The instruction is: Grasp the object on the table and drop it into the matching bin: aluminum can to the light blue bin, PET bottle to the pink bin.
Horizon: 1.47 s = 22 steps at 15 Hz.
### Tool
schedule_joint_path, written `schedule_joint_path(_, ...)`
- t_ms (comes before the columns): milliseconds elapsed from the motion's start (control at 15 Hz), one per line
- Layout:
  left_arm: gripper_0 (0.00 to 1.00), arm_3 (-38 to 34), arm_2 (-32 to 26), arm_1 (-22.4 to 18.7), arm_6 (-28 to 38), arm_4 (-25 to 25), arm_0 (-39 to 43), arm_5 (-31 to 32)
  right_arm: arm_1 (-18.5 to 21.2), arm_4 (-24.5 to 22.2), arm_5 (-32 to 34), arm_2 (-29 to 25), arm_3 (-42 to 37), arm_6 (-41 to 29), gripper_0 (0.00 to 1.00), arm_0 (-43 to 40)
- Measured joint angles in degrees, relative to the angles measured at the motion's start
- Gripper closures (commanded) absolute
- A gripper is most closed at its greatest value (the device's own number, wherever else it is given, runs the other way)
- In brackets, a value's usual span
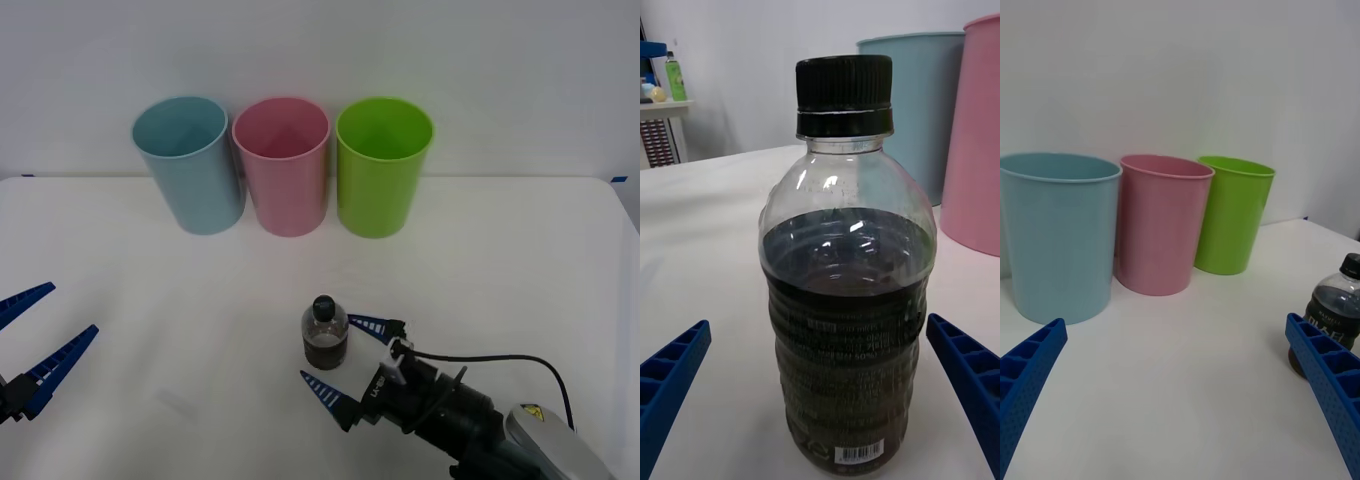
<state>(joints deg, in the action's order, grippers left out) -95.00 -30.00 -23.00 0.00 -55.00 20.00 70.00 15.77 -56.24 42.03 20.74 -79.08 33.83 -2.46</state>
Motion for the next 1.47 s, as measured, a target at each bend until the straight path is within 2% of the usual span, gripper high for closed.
schedule_joint_path(400, 0.00, 0.0, 0.0, 0.0, 0.0, 0.0, 0.0, 0.0, -2.1, -1.0, -5.4, 1.4, 0.0, 0.1, 0.00, 1.0)
schedule_joint_path(800, 0.00, 0.0, 0.0, 0.0, 0.0, 0.0, 0.0, 0.0, -2.2, -1.0, -5.5, 1.4, 0.0, 0.1, 0.00, 1.2)
schedule_joint_path(867, 0.00, 0.0, 0.0, 0.0, 0.0, 0.0, 0.0, 0.0, -2.2, -1.0, -5.6, 1.4, 0.0, 0.1, 0.36, 1.2)
schedule_joint_path(933, 0.00, 0.0, 0.0, 0.0, 0.0, 0.0, 0.0, 0.0, -2.2, -1.0, -5.6, 1.4, 0.0, 0.1, 0.87, 1.2)
schedule_joint_path(1000, 0.00, 0.0, 0.0, 0.0, 0.0, 0.0, 0.0, 0.0, -2.2, -1.0, -5.6, 1.4, 0.0, 0.1, 1.00, 1.3)
schedule_joint_path(1467, 0.00, 0.0, 0.0, 0.0, 0.0, 0.0, 0.0, 0.0, -2.0, -1.0, -5.3, 1.4, 0.0, -0.4, 1.00, 1.5)
